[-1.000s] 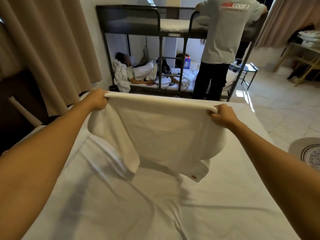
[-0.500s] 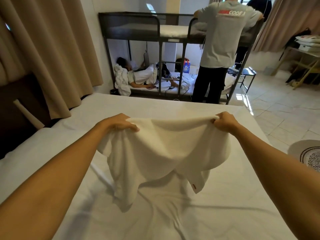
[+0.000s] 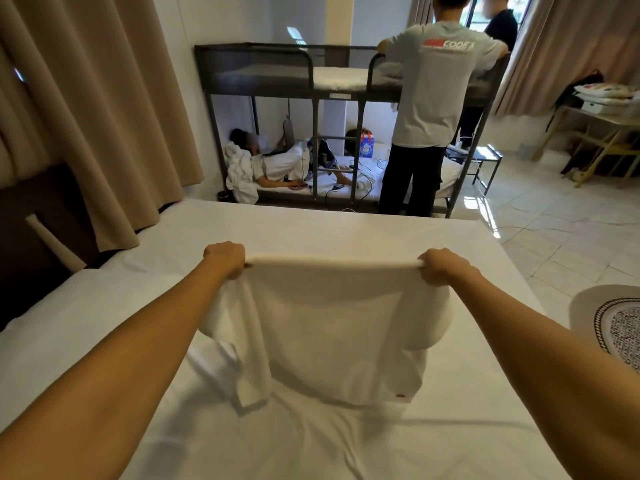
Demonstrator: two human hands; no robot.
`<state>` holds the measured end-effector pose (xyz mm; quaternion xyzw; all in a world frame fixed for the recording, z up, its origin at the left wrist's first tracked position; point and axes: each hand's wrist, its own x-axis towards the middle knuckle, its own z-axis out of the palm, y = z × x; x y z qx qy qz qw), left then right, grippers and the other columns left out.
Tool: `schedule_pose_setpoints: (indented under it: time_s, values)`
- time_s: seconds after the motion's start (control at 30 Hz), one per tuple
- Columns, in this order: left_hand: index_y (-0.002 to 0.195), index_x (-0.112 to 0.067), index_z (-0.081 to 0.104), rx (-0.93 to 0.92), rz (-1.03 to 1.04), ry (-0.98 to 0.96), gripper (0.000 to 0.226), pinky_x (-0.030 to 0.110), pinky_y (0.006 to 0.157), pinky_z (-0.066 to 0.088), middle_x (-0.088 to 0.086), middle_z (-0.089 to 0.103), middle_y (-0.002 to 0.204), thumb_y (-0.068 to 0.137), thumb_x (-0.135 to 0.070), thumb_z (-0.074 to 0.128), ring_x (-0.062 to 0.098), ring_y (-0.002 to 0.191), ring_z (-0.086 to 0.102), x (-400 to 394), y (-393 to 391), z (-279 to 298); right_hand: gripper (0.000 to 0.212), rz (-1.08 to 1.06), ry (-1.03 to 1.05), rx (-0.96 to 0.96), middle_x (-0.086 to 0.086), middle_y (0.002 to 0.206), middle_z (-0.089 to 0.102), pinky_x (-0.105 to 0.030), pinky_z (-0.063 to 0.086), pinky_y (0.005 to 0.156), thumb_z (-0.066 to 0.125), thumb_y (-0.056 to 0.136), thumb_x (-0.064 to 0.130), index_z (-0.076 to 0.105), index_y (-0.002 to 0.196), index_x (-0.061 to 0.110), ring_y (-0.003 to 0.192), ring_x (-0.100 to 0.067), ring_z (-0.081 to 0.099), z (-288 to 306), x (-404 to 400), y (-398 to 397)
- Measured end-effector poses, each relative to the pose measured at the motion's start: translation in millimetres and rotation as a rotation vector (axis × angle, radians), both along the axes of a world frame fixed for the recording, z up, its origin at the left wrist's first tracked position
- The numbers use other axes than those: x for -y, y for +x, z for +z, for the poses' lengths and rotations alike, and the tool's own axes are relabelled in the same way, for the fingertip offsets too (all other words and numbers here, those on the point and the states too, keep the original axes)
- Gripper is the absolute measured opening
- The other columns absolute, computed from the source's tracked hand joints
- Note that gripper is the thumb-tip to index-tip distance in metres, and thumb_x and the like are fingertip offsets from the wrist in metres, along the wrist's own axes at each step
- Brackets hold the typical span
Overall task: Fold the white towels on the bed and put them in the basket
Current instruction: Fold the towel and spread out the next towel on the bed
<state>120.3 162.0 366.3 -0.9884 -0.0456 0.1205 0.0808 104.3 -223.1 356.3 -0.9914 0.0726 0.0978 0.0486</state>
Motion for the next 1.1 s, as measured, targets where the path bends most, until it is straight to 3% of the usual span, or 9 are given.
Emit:
schedule_pose_setpoints:
  time_s: [0.17,0.33,0.47,0.53,0.63,0.73,0.8,0.9,1.1]
  values:
    - [0.126,-0.010,0.053,-0.141,0.033,-0.182,0.043,0.033,0.079,0.045,0.013,0.060,0.123,0.098,-0.040,0.041,0.025,0.090,0.054,-8.3,1.4,-17.6,0.038,-0.077,0.039,-0.155,-0.016,0.120,0.057,-0.040,0.055,0.081,0.042,0.093,0.015,0.049,0.130,0.011,0.099,-0.032,0.062,-6.6,-3.1,-3.8]
    - [0.118,-0.005,0.056,-0.378,0.163,-0.270,0.040,0.036,0.070,0.059,0.022,0.068,0.110,0.096,-0.034,0.040,0.033,0.068,0.068,-7.8,11.9,-34.7,0.033,-0.212,0.203,-0.337,-0.016,0.066,0.072,-0.035,0.059,0.067,0.032,0.087,0.018,0.055,0.104,0.001,0.056,-0.030,0.072,-24.4,-0.9,9.5]
    - [0.121,0.003,0.054,-0.417,0.314,-0.474,0.042,0.039,0.073,0.062,0.025,0.069,0.109,0.099,-0.029,0.038,0.026,0.053,0.072,-3.1,39.3,-61.3,0.035,-0.288,0.403,-0.359,-0.023,0.091,0.071,-0.046,0.058,0.080,0.035,0.090,0.017,0.054,0.112,-0.002,0.073,-0.037,0.073,-45.4,0.4,33.8]
    - [0.123,0.005,0.049,-0.386,0.400,-0.682,0.043,0.034,0.064,0.062,0.024,0.064,0.117,0.101,-0.030,0.036,0.025,0.054,0.071,3.5,56.0,-70.6,0.033,-0.378,0.570,-0.295,-0.026,0.105,0.064,-0.049,0.058,0.079,0.039,0.091,0.013,0.054,0.114,-0.005,0.083,-0.042,0.070,-54.9,0.7,50.0]
    - [0.129,-0.002,0.038,-0.346,0.554,-1.070,0.036,0.040,0.063,0.061,0.019,0.045,0.134,0.102,-0.025,0.037,0.039,0.100,0.066,17.3,82.5,-74.4,0.033,-0.465,0.780,-0.168,-0.024,0.121,0.053,-0.051,0.057,0.080,0.041,0.092,0.007,0.052,0.122,-0.004,0.095,-0.042,0.061,-59.0,-1.4,76.5]
    - [0.137,-0.003,0.035,-0.239,0.621,-1.437,0.038,0.049,0.081,0.059,0.020,0.041,0.137,0.102,-0.018,0.039,0.044,0.122,0.050,40.1,108.3,-56.4,0.026,-0.535,1.065,-0.062,-0.019,0.099,0.052,-0.049,0.058,0.061,0.043,0.092,0.000,0.050,0.117,-0.001,0.077,-0.035,0.055,-45.7,-6.8,101.0]
    - [0.136,-0.003,0.038,-0.112,0.610,-1.645,0.036,0.049,0.089,0.054,0.016,0.045,0.135,0.102,-0.016,0.040,0.042,0.122,0.050,57.0,129.2,-33.6,0.020,-0.535,1.200,0.054,-0.019,0.087,0.052,-0.051,0.058,0.058,0.042,0.089,-0.007,0.052,0.104,0.001,0.069,-0.033,0.055,-25.4,-13.0,121.3]
    - [0.127,-0.004,0.049,0.145,0.535,-1.828,0.030,0.051,0.087,0.053,0.019,0.055,0.130,0.101,-0.012,0.037,0.037,0.112,0.056,75.9,162.1,17.6,0.037,-0.447,1.377,0.299,-0.026,0.104,0.062,-0.047,0.057,0.065,0.039,0.078,-0.008,0.062,0.105,0.001,0.091,-0.042,0.063,0.1,-10.7,173.7]
    - [0.106,-0.017,0.054,0.493,0.283,-1.882,0.018,0.039,0.087,0.055,0.010,0.060,0.107,0.099,-0.027,0.041,0.019,0.086,0.060,84.7,202.8,141.1,0.031,-0.382,1.414,0.735,-0.004,0.101,0.060,-0.043,0.053,0.090,0.042,0.088,0.009,0.061,0.110,0.019,0.101,-0.025,0.058,131.0,-24.7,202.3]
